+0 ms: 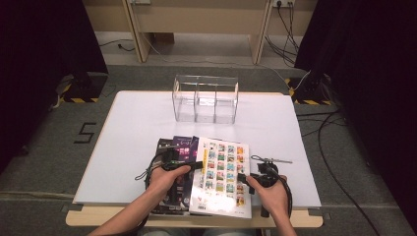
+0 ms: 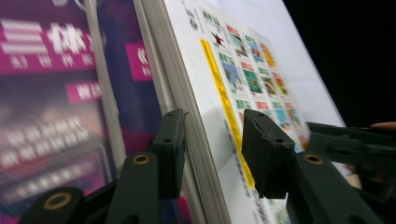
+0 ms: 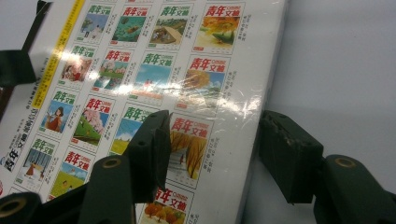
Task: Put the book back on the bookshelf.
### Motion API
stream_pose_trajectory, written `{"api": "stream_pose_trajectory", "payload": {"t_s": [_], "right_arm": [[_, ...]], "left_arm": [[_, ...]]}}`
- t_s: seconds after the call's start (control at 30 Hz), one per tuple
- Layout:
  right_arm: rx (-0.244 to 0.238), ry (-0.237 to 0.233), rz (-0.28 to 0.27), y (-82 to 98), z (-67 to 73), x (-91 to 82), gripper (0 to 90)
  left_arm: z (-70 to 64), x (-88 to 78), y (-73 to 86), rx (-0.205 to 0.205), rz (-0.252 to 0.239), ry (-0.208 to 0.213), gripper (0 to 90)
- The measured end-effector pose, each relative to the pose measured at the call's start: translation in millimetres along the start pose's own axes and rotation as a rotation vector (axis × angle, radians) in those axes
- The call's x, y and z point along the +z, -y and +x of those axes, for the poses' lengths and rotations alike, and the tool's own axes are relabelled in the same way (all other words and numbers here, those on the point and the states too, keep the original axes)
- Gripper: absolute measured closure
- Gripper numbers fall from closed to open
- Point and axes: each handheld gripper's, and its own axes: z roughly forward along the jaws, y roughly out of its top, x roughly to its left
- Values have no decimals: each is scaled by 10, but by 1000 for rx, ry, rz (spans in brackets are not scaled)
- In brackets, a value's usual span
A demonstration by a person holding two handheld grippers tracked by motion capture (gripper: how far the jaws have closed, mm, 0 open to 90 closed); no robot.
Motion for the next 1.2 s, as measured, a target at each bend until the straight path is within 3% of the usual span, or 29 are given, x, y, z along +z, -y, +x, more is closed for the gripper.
{"api": "stream_pose_trajectory", "payload": {"t_s": [0.03,0.07,0.1,0.13,0.2,0.27,0.37,0.43,0.5,0.6,0.87,0.97,1.2], "right_arm": [[2,0,1,0,2,-1,439],[-1,1,1,0,4,-1,439],[-1,2,0,0,5,0,439],[2,1,1,1,4,-2,439],[1,-6,-5,4,-7,1,439],[6,-8,-5,6,-12,2,438],[12,-14,1,1,-18,5,431],[7,-13,2,-7,-16,13,418],[1,-18,1,-9,-20,21,411],[0,-40,23,-43,-62,17,428],[7,-63,8,-311,-178,32,437],[15,-76,-1,-408,-232,69,433],[50,-126,-11,-547,-364,186,430]], "left_arm": [[-18,17,29,-40,-3,51,606],[-47,27,45,-31,-12,50,610],[-106,52,54,27,-20,19,617],[-132,78,54,56,-15,0,610],[-126,121,44,68,1,-19,578],[-95,133,35,41,5,-13,598],[-85,135,28,63,13,-22,654],[-87,143,41,99,9,-21,683],[-88,143,47,116,5,-13,715],[-94,120,47,176,2,9,757],[-130,86,82,290,-29,34,786],[-124,75,86,315,-38,54,788],[-88,66,105,330,-57,91,789]]}}
